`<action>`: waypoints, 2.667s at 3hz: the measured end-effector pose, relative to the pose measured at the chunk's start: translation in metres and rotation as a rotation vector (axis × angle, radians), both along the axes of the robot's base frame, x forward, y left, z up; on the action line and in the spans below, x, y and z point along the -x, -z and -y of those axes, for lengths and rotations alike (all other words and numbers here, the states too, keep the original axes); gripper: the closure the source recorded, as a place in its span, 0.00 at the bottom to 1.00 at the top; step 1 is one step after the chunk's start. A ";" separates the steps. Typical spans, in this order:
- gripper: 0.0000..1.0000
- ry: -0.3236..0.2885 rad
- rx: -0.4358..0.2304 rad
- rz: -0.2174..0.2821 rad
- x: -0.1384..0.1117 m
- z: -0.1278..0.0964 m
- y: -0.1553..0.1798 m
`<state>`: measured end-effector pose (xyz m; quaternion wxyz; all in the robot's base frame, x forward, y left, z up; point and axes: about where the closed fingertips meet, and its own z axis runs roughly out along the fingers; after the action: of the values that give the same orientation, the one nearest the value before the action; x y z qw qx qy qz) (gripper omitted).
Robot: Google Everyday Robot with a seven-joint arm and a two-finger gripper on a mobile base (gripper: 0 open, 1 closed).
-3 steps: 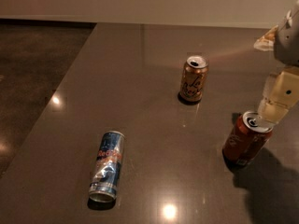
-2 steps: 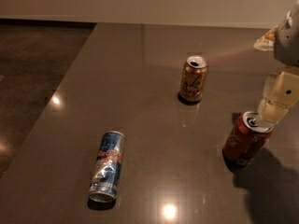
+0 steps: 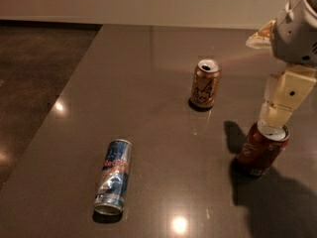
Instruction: Pick redbull can
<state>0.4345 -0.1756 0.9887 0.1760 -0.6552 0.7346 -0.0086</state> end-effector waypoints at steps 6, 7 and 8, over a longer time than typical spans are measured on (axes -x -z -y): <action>0.00 -0.827 0.070 -0.156 0.053 -0.199 0.103; 0.00 -0.927 0.071 -0.167 0.067 -0.221 0.116; 0.00 -1.026 0.052 -0.166 0.086 -0.246 0.127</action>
Offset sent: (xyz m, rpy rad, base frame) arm -0.0263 0.1231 -0.0319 -0.0152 0.0378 0.4580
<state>0.3486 0.0709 0.8618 0.0823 -0.9337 0.3298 0.1126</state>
